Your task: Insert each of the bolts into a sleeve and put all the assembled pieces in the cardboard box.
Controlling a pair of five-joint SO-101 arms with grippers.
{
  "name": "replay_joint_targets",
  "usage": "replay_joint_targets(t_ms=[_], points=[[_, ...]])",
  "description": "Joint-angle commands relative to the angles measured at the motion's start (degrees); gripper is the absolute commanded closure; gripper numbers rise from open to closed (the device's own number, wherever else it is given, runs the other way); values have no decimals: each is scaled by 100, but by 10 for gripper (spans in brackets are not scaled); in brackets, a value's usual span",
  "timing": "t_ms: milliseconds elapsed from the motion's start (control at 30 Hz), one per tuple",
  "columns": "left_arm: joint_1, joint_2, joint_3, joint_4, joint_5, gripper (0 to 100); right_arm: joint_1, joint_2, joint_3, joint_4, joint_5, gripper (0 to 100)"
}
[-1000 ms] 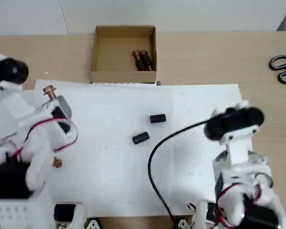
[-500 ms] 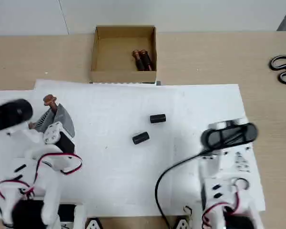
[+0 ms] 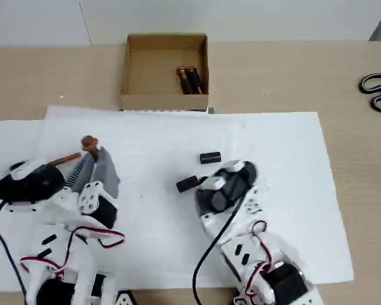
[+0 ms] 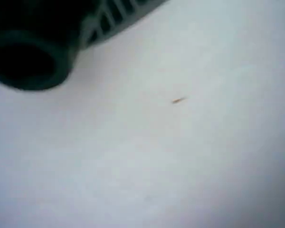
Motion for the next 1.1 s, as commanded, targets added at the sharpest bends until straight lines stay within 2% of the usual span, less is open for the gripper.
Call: replay_joint_targets(t_ms=[0, 467, 767, 1067], points=[[378, -114, 40, -167, 334, 995, -435, -57, 44, -338, -44, 997], [1758, -97, 48, -176, 905, 994, -1253, -57, 141, -453, -44, 997], [1829, -97, 321, -193, 1020, 994, -1349, -57, 114, -453, -44, 997], [1837, -97, 901, -1029, 1020, 994, -1349, -57, 97, -453, -44, 996]])
